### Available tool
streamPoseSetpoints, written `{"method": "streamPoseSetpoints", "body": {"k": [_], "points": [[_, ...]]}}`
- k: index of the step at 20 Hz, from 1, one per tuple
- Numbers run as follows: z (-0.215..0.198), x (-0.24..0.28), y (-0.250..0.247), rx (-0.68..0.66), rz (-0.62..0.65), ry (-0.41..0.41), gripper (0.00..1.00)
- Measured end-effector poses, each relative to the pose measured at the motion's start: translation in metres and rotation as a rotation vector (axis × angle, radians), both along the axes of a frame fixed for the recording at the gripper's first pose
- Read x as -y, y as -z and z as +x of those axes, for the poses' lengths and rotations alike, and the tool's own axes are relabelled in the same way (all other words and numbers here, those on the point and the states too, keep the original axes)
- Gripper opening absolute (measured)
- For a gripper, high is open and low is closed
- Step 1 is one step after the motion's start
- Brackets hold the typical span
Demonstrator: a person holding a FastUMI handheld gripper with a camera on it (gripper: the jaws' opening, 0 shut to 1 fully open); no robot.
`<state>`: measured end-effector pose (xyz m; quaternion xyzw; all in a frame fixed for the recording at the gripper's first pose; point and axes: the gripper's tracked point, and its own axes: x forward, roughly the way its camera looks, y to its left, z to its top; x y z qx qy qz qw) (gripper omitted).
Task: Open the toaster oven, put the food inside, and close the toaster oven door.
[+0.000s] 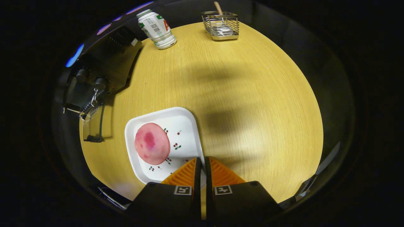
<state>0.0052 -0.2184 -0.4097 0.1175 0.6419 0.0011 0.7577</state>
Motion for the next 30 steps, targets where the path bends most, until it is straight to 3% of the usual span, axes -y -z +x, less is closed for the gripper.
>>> {"method": "streamPoseSetpoints", "body": {"k": [2,7,12,25,30], "points": [[-0.003,-0.002,-0.001,-0.011,0.019,0.022,0.06],[-0.012,-0.010,0.000,-0.023,0.078,0.121,0.05],[-0.048,-0.035,-0.014,-0.025,0.227,0.319,0.05],[-0.091,-0.084,-0.063,0.126,0.411,0.645,0.05],[-0.112,-0.115,-0.099,0.199,0.467,0.708,0.05]]}}
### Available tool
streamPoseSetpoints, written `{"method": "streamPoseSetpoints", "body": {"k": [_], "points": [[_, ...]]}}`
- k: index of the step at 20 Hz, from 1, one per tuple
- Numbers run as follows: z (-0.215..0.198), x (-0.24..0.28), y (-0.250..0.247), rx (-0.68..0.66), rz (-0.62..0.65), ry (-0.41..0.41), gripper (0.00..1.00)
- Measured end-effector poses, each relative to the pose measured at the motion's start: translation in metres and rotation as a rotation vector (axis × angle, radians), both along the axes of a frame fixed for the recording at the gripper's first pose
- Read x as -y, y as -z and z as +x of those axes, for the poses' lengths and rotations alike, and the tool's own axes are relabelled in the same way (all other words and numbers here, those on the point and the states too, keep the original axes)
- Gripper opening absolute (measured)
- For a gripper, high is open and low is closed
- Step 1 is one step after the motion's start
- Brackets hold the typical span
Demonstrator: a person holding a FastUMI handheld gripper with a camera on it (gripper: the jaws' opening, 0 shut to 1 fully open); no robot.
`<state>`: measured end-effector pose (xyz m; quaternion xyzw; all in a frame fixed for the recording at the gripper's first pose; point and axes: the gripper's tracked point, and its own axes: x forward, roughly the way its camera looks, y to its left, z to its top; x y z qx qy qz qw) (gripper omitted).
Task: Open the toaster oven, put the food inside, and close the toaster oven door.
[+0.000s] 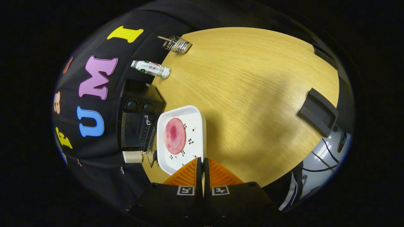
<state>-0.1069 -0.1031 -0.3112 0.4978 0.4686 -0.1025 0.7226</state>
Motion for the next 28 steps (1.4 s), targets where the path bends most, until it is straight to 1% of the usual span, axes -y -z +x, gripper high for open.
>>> {"method": "streamPoseSetpoints", "body": {"k": [3,6,9,14,16,23,25,28], "points": [[-0.007,-0.028,-0.024,0.026,0.024,0.014,0.05],[0.003,-0.059,-0.044,0.062,0.019,-0.012,0.05],[0.028,-0.088,-0.057,0.097,0.010,-0.045,0.05],[0.078,-0.137,-0.063,0.126,0.029,-0.101,0.05],[0.094,-0.149,-0.059,0.128,0.025,-0.118,0.05],[0.147,-0.185,-0.026,0.100,0.043,-0.123,0.05],[0.160,-0.193,-0.014,0.084,0.047,-0.110,0.05],[0.183,-0.202,-0.003,0.089,0.047,-0.051,0.05]]}}
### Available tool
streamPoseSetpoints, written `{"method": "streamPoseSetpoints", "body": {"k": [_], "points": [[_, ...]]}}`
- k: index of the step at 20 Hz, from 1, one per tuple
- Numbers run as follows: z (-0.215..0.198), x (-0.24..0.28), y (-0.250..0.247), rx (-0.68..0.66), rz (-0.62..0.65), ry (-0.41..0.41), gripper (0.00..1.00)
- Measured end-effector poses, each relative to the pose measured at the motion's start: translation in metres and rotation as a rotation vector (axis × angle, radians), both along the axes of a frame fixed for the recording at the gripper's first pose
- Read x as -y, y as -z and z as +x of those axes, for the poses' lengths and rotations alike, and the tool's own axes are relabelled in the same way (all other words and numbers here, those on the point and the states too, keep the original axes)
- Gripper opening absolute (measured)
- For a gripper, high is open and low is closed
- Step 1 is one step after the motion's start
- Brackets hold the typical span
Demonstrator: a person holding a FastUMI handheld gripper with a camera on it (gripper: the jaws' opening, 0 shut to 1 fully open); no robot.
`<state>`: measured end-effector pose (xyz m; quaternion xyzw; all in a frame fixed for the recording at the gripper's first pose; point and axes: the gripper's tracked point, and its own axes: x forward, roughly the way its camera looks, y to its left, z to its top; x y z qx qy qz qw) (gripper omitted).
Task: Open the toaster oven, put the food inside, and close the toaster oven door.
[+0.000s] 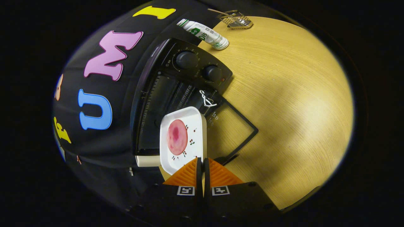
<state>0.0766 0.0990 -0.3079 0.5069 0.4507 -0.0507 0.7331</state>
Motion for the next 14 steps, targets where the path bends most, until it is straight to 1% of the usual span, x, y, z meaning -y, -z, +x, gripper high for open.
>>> {"method": "streamPoseSetpoints", "body": {"k": [4,6,9,14], "points": [[0.034,-0.023,0.009,0.006,0.065,0.058,0.05],[0.049,-0.029,0.015,0.005,0.068,0.083,0.05],[0.072,-0.036,0.017,0.016,0.092,0.144,0.05],[0.093,-0.044,0.025,0.027,0.093,0.210,0.05]]}}
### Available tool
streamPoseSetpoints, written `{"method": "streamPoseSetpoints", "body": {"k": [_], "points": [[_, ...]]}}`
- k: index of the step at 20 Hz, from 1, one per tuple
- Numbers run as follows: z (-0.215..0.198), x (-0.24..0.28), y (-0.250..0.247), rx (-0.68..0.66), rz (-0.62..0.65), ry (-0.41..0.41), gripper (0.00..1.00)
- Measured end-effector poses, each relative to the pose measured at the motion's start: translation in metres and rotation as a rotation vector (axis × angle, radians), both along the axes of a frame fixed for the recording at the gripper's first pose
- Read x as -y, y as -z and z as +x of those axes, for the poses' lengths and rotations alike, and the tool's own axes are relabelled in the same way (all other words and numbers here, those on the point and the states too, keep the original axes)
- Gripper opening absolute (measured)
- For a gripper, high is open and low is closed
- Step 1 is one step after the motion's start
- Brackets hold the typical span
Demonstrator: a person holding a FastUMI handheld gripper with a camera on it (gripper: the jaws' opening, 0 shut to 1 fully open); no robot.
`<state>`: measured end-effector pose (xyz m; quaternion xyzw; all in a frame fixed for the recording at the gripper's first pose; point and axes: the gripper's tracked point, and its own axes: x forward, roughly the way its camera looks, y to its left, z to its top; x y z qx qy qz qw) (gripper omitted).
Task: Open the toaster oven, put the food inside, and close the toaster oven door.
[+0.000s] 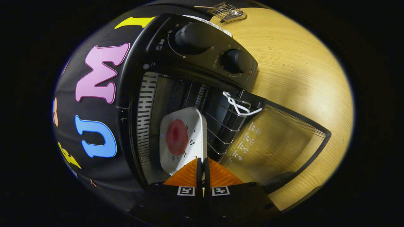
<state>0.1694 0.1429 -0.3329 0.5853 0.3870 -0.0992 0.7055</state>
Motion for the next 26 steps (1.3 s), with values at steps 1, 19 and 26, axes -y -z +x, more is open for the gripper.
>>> {"method": "streamPoseSetpoints", "body": {"k": [1,19,26], "points": [[0.005,0.000,0.000,0.004,-0.002,0.017,0.05],[0.017,-0.018,-0.030,0.087,0.023,0.035,0.38],[-0.031,-0.031,-0.059,0.132,-0.047,-0.108,1.00]]}}
